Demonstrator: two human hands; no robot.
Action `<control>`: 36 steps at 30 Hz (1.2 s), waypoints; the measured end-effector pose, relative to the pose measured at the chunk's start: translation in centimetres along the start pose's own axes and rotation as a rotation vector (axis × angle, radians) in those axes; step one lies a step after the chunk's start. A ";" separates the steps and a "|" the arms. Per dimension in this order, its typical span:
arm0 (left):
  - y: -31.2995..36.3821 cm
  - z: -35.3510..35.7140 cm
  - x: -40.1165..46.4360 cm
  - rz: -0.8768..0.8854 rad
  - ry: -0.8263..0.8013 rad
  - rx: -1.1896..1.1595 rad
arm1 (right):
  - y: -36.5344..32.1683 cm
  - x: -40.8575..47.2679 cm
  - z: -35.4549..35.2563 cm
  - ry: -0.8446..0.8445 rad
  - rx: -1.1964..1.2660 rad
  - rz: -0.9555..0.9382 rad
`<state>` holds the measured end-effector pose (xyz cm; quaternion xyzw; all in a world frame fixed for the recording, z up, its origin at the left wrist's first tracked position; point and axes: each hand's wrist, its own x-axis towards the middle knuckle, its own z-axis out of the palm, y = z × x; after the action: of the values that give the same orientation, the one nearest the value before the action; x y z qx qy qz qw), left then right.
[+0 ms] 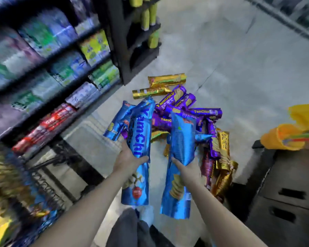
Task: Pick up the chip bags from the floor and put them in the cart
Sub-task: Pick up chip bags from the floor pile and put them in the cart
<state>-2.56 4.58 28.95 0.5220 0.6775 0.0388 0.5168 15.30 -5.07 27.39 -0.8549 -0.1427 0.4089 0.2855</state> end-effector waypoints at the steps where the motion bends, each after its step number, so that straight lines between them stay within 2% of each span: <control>1: 1.3 -2.4 -1.5 0.020 0.037 -0.037 | -2.3 -1.2 0.0 -0.033 -0.017 -0.047; 4: 3.9 -9.8 -5.9 0.075 0.117 -0.170 | -9.6 -6.3 0.7 -0.137 -0.062 -0.204; 8: 3.7 -19.7 -11.4 0.130 0.255 -0.252 | -17.8 -12.9 3.5 -0.303 -0.111 -0.359; 12: -0.8 -28.6 -17.0 0.119 0.400 -0.256 | -23.1 -20.3 8.5 -0.442 -0.187 -0.520; 16: -7.7 -35.1 -22.4 0.002 0.537 -0.307 | -25.4 -27.5 15.7 -0.565 -0.247 -0.670; 23: -21.5 -41.6 -28.4 -0.212 0.706 -0.452 | -22.2 -37.6 28.9 -0.795 -0.329 -0.736; 30: -30.9 -42.8 -28.2 -0.309 0.728 -0.541 | -18.2 -45.7 38.8 -0.837 -0.416 -0.716; 36: -37.1 -41.1 -24.5 -0.439 0.652 -0.468 | -10.9 -44.5 44.5 -0.768 -0.521 -0.634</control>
<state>-59.69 -10.50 42.16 0.1958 0.8724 0.2423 0.3766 -47.41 -1.15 39.11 -0.6022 -0.5827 0.5362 0.1014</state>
